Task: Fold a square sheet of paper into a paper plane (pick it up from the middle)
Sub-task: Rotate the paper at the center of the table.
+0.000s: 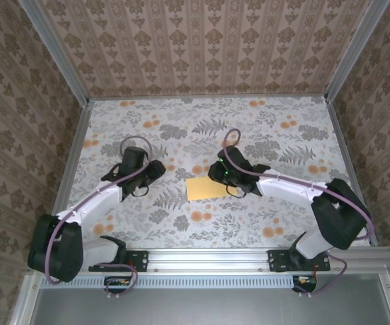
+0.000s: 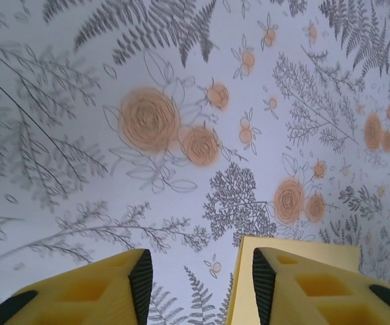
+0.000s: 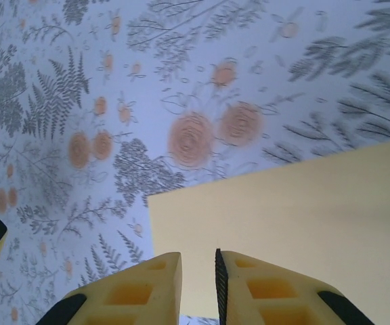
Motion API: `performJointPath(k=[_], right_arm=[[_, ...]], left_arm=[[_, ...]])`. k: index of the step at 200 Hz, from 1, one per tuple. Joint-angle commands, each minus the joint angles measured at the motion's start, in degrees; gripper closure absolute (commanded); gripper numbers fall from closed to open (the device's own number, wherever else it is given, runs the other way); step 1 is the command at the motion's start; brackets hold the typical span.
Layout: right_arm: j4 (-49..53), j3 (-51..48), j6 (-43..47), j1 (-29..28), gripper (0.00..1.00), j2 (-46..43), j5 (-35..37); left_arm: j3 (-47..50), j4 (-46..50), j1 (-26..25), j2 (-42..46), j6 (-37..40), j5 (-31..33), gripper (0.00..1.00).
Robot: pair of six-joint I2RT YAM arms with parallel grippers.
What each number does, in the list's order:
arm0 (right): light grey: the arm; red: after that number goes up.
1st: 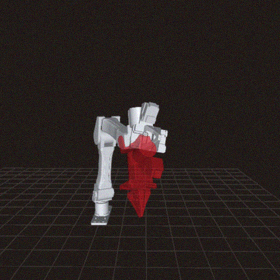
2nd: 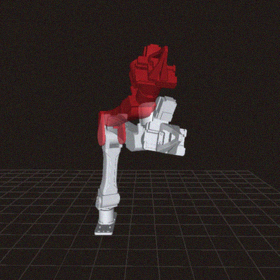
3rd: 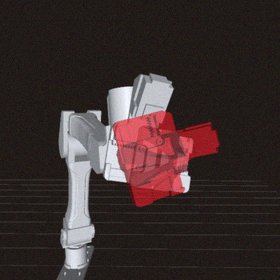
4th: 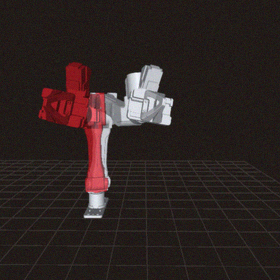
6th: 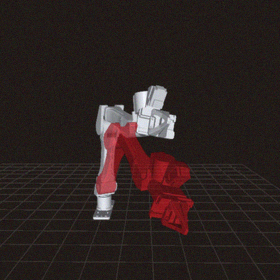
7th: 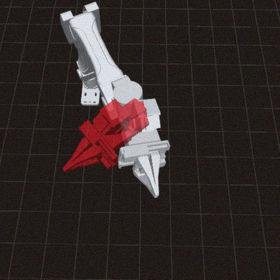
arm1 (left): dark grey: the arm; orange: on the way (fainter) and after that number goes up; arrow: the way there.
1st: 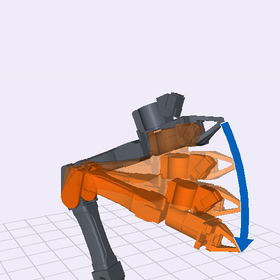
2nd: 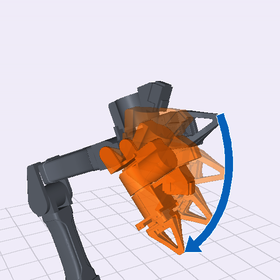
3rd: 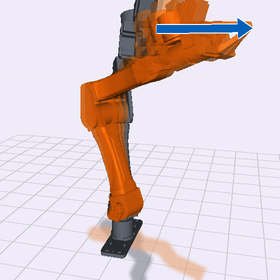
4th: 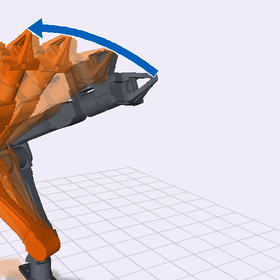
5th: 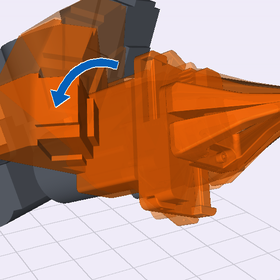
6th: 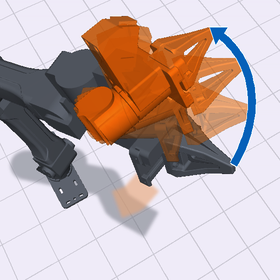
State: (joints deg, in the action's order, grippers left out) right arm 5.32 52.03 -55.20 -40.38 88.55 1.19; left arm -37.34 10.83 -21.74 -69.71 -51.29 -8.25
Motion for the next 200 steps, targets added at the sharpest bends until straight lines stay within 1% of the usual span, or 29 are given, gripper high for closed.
performJointPath(k=[1,14,46,97,139,162,169,179,187,200], right_arm=[[6.4,5.4,2.5,-2.0,0.77,6.1,-1.5],[7.6,9.0,2.6,-2.8,0.77,9.9,-2.3],[12.2,17.7,2.6,-4.7,0.76,18.1,-3.1],[16.6,22.7,4.5,-5.7,0.76,24.5,-5.9],[20.8,22.3,9.3,-6.9,0.76,26.4,-9.1],[24.7,21.1,16.2,-7.9,0.75,26.0,-11.8],[25.2,20.4,18.9,-7.9,0.75,25.5,-13.5],[28.4,19.1,22.8,-7.9,0.75,24.3,-14.9],[30.0,18.1,25.4,-7.8,0.74,22.8,-14.8],[30.3,16.2,26.7,-7.2,0.73,19.3,-14.5]], left_arm=[[-2.9,7.4,3.7,-0.5,7.9,-5.3,0.43],[-4.0,8.7,6.2,-0.7,9.6,-6.8,0.37],[-5.8,12.3,8.9,-1.9,13.3,-7.4,0.32],[-5.5,12.3,10.8,-3.4,13.8,-8.4,0.23],[-6.3,11.7,10.9,-6.0,13.7,-9.5,0.22],[-6.7,11.6,10.8,-7.0,14.1,-9.9,0.22],[-6.8,11.5,10.8,-7.2,14.1,-10.1,0.22],[-6.9,11.3,10.8,-7.4,14.0,-10.4,0.22],[-6.8,11.2,10.8,-7.6,13.9,-10.8,0.22],[-6.6,10.5,10.5,-7.7,13.8,-11.4,0.21]])
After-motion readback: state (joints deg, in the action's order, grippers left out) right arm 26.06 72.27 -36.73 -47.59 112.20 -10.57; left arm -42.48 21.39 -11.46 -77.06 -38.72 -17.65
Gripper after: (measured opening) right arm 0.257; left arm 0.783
